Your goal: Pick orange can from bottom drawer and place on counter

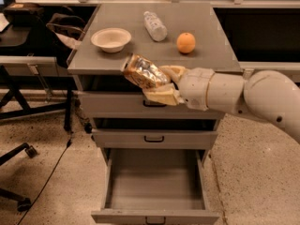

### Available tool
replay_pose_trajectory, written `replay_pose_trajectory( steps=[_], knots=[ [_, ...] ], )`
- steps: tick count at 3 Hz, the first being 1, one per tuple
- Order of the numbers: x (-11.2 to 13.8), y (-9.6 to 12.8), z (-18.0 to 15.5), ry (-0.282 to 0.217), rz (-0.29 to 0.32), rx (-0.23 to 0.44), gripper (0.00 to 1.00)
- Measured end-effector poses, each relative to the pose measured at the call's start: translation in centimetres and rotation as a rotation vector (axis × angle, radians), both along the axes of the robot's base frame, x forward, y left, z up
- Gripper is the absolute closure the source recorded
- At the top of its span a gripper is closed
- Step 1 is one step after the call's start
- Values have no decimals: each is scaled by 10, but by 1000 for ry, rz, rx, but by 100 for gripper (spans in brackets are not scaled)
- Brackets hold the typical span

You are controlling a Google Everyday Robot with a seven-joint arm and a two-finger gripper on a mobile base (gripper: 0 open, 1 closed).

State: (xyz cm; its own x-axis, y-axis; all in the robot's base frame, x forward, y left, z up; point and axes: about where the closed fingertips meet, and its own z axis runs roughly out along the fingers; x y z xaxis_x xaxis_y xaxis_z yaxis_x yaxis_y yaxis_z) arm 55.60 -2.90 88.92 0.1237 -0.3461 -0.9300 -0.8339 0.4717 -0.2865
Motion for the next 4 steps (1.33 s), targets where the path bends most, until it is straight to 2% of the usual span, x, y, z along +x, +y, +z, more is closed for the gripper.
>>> replay_pose_trajectory(
  steps=[1,2,3,4],
  knots=[
    [15,0,33,-39,-53,19,100],
    [41,3,60,-46,-124,29,100],
    [44,5,60,-53,-123,36,100],
    [67,7,59,-74,-121,41,100]
  ],
)
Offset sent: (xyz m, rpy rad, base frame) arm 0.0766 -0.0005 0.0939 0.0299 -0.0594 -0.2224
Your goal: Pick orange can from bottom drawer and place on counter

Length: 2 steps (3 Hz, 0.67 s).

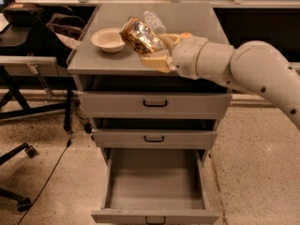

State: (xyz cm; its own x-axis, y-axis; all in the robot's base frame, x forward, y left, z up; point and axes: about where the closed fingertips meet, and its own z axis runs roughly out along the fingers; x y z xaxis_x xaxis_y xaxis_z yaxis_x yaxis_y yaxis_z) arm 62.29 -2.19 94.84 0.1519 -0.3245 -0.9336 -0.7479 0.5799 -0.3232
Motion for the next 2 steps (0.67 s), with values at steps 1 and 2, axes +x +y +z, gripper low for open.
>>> replay_pose_trajectory(
  steps=[1,2],
  knots=[
    [37,0,-5,-4,-1,5,100],
    [72,2,-10,-4,-13,6,100]
  ],
)
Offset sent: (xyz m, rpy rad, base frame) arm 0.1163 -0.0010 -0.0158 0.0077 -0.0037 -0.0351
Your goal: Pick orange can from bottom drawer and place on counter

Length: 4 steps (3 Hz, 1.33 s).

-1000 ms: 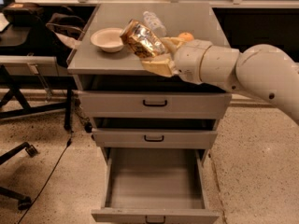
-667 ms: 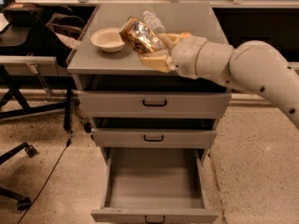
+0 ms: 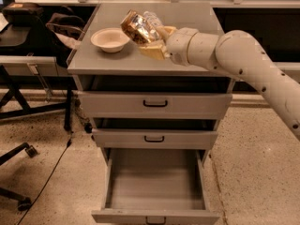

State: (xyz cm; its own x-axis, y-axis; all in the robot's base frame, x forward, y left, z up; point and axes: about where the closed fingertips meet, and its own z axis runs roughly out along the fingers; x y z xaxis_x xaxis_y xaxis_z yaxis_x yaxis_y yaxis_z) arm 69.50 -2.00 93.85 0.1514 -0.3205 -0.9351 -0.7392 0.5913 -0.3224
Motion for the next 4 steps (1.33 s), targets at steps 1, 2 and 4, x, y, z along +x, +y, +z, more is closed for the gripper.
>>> replay_pose_trajectory(
  steps=[1,2,4],
  knots=[
    [34,5,-6,5,-9,-14,100],
    [68,13,-21,29,-26,-38,100],
    [97,18,-51,91,-66,-63,100]
  ],
)
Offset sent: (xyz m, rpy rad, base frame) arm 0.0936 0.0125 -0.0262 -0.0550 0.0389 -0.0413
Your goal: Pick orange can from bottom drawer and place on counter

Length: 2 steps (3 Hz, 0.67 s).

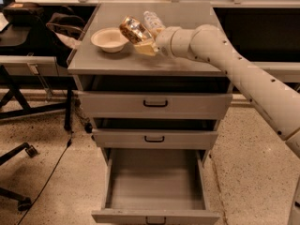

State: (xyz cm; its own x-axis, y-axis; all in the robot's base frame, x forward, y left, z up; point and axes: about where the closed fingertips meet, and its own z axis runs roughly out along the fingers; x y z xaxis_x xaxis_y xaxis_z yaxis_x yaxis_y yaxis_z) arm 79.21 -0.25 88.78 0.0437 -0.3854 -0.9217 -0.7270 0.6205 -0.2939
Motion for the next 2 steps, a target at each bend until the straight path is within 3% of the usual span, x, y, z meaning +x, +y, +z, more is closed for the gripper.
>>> replay_pose_trajectory(
  steps=[2],
  knots=[
    [1,0,-1,3,-2,0,58]
  ],
)
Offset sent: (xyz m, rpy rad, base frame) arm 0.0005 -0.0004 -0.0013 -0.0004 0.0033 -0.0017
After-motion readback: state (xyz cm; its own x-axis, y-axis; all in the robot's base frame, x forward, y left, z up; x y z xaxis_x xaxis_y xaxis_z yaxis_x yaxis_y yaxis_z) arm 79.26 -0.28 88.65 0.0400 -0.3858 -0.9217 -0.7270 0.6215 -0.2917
